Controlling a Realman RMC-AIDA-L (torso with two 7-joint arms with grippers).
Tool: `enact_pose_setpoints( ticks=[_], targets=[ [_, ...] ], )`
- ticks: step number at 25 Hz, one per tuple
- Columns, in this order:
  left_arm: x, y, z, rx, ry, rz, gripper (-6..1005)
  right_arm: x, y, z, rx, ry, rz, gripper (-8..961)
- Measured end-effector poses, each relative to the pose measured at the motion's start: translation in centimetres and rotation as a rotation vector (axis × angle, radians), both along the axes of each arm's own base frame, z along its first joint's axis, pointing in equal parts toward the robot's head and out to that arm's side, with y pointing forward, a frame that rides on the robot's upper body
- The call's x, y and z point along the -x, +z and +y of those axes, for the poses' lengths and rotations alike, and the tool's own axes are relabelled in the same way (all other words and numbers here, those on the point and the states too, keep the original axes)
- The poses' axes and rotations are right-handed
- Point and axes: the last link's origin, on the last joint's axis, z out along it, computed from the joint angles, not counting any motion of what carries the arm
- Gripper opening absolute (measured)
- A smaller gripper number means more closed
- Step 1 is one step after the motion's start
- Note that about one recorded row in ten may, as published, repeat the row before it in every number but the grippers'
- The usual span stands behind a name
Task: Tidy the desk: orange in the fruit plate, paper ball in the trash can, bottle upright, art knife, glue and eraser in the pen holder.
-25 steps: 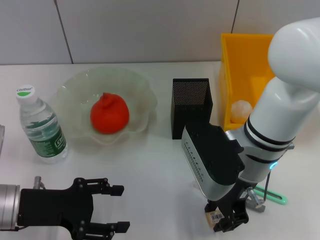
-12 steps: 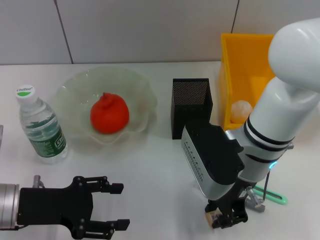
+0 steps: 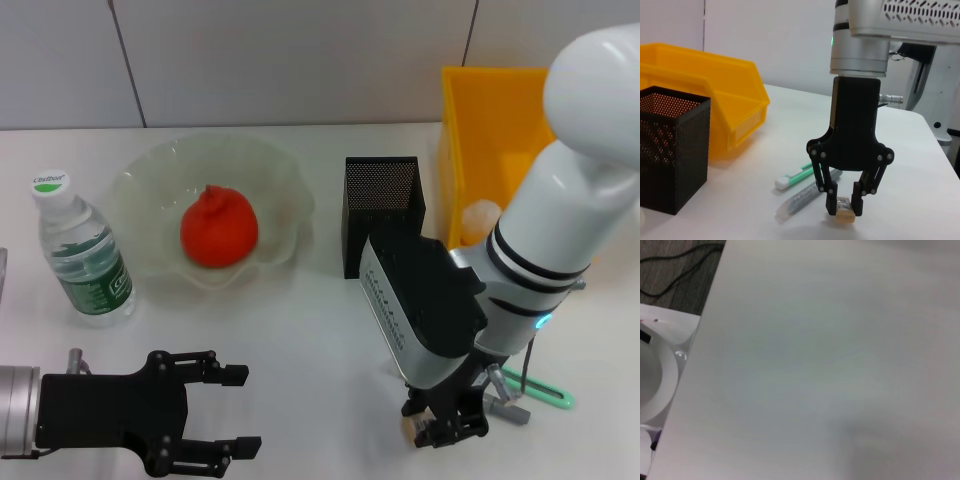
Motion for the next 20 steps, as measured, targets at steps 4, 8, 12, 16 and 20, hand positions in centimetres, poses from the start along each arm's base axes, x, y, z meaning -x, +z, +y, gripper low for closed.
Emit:
enact_pose_setpoints(
  ticks=[4, 8, 12, 16, 20],
  targets=[
    [0.0, 0.0, 0.0, 0.000, 0.001, 0.000, 785, 0.9, 1.1, 0.3, -0.003, -0.045, 0.069, 268],
    [0.1, 0.0, -0.1, 0.001, 0.002, 0.001, 785, 1.3, 2.1, 0.6, -0.019, -0.086, 0.147, 263],
    [0.1, -0.1, -0.1, 0.004, 0.003, 0.006, 784, 1.2, 3.7, 0.9, -0.044, -0.135, 0.274, 261],
    [0.2, -0.1, -0.1, 0.004, 0.003, 0.006, 784, 0.6, 5.4, 1.3, -0.082, -0.186, 0.409, 260],
    [0.2, -0.1, -0.1, 0.004, 0.004, 0.006, 785, -0.7, 7.5, 1.6, -0.147, -0.240, 0.610, 261]
  ],
)
